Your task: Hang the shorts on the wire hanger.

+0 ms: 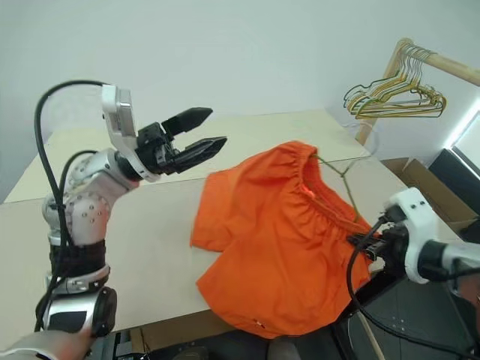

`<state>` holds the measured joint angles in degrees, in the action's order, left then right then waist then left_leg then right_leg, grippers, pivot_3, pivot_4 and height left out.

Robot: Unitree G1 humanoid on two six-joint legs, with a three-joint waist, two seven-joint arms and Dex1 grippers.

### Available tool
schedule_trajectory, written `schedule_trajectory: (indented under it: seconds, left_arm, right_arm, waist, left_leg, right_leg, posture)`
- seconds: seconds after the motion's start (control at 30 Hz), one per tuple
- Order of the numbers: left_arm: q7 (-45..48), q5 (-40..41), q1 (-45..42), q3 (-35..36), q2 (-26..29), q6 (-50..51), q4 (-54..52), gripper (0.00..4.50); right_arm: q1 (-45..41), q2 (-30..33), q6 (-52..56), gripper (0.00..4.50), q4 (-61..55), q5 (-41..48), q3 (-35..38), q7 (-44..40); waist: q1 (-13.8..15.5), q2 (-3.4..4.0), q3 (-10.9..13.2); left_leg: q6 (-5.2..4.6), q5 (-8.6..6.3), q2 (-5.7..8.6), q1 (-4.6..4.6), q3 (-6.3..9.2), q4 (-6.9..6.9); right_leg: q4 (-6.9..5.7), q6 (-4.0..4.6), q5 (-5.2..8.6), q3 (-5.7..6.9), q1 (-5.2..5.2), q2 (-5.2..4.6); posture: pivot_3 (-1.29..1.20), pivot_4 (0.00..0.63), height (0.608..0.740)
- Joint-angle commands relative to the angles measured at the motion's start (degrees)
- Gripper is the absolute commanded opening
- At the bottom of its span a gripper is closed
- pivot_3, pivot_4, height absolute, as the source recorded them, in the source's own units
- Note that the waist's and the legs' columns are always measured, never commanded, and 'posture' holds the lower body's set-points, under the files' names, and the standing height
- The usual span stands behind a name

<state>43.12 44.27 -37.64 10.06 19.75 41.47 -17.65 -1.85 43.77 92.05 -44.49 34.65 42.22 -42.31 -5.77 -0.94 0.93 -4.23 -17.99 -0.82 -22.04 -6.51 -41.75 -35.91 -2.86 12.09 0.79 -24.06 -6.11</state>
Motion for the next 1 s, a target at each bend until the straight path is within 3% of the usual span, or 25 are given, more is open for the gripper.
schedule_trajectory:
  seconds: [0.03,0.2,0.47,0.77,1.0]
  left_arm:
    - [-4.4,2.8,0.1,-0.4,-0.5,1.4,-5.1,4.49]
    - [-5.8,3.0,-0.7,-1.8,0.3,1.7,-4.9,4.49]
    - [-7.7,4.5,-0.4,-3.8,1.6,3.8,-5.3,4.49]
    - [-8.5,4.0,0.0,-5.8,2.7,3.3,-7.4,4.49]
    - [-10.1,4.7,0.3,-6.3,1.0,2.4,-8.8,4.49]
  right_arm:
    - [1.6,-3.0,0.4,0.02,-4.0,1.8,7.9,6.6]
    - [0.0,-5.6,0.4,0.02,-2.6,3.5,11.9,16.9]
    - [-5.3,-6.4,0.4,0.02,4.5,7.9,14.4,32.1]
    - [-11.8,-1.6,0.4,0.02,14.4,13.1,15.8,46.7]
    - [-22.6,0.7,0.4,0.02,26.6,12.4,14.6,59.3]
  waist:
    - [-1.0,0.1,-0.1]
    - [-4.0,0.52,-0.3]
    - [-7.4,0.53,-0.3]
    - [-7.8,0.59,-0.3]
    - [-7.9,0.69,-0.4]
  left_leg:
    - [0.04,0.0,0.0,0.03,-0.01,0.01]
    - [0.17,0.07,0.05,0.17,-0.03,0.01]
    - [-0.1,-0.1,0.05,1.04,-0.02,0.59]
    - [-0.08,-0.08,0.05,1.09,-0.04,0.74]
    - [-0.09,-0.08,0.05,1.07,-0.08,0.8]
  right_leg:
    - [0.0,0.01,0.0,-0.03,0.03,0.02]
    - [0.04,-0.01,0.03,-0.08,0.17,0.04]
    - [0.25,0.0,0.18,-0.17,0.94,0.07]
    - [0.27,-0.03,0.2,-0.27,0.92,0.06]
    - [0.49,-0.03,0.19,-0.32,0.95,0.06]
  posture:
    - [-0.32,0.0,0.74]
    - [-0.34,0.0,0.74]
    - [-0.33,0.0,0.74]
    - [-0.33,0.0,0.74]
    - [-0.32,0.0,0.74]
